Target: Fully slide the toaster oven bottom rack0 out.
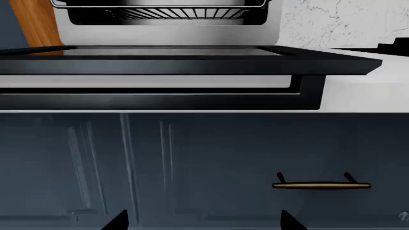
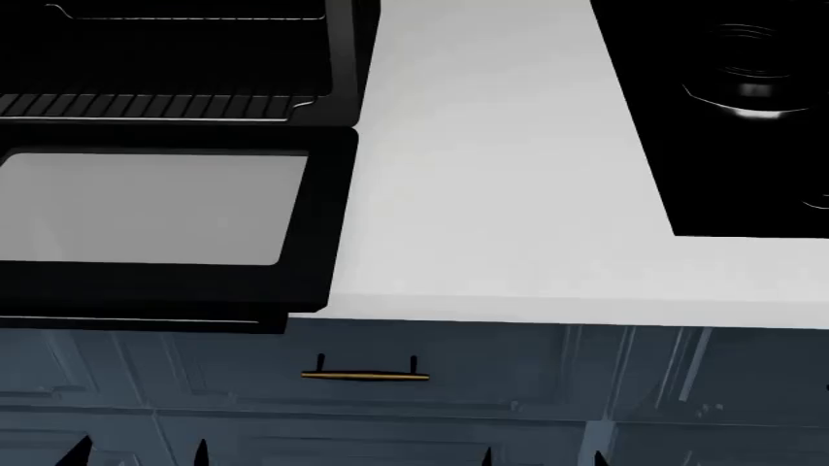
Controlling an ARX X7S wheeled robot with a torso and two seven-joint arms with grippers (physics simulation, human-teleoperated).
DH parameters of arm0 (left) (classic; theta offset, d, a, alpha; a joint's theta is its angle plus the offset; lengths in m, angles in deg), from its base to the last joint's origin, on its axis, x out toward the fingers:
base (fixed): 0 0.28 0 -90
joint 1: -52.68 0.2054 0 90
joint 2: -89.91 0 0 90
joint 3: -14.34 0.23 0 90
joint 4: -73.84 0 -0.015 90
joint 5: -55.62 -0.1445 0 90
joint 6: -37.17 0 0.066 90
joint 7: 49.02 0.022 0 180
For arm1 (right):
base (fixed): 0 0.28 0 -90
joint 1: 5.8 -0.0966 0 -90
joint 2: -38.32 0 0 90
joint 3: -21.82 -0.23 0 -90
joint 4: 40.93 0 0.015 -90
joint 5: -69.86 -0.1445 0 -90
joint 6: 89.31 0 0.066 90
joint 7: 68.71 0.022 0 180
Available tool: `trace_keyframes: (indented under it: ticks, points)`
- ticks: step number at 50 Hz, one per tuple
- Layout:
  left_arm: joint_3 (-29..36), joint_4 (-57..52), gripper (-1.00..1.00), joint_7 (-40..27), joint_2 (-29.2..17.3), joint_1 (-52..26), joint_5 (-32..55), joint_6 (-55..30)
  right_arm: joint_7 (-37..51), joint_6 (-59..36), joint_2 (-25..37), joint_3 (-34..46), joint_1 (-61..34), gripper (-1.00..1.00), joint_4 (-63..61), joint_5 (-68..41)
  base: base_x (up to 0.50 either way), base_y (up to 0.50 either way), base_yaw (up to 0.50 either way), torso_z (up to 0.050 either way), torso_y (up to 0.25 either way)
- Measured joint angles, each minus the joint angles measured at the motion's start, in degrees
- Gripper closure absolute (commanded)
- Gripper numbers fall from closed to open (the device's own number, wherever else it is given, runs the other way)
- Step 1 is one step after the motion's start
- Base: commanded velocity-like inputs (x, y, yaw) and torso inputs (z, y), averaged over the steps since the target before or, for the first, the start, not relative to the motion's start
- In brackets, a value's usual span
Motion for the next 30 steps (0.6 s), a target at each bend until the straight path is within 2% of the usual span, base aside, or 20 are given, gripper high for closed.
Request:
trace_keyframes:
  ticks: [21,30]
  points:
    - [2.6,-0.9,-1.00,-1.8,-2.3,0.3,2.8,0.2,2.8,-0.2,2.3,2.5,0.2,-1.00,-0.7,-2.2,0.00,0.00,0.00,0.000,0.000]
    - [2.8,-8.6,-1.00,-3.2,-3.8,3.0,4.8,-5.4,5.3,-6.5,3.7,2.6,2.9,-1.00,-10.3,-2.6,0.00,0.00,0.00,0.000,0.000]
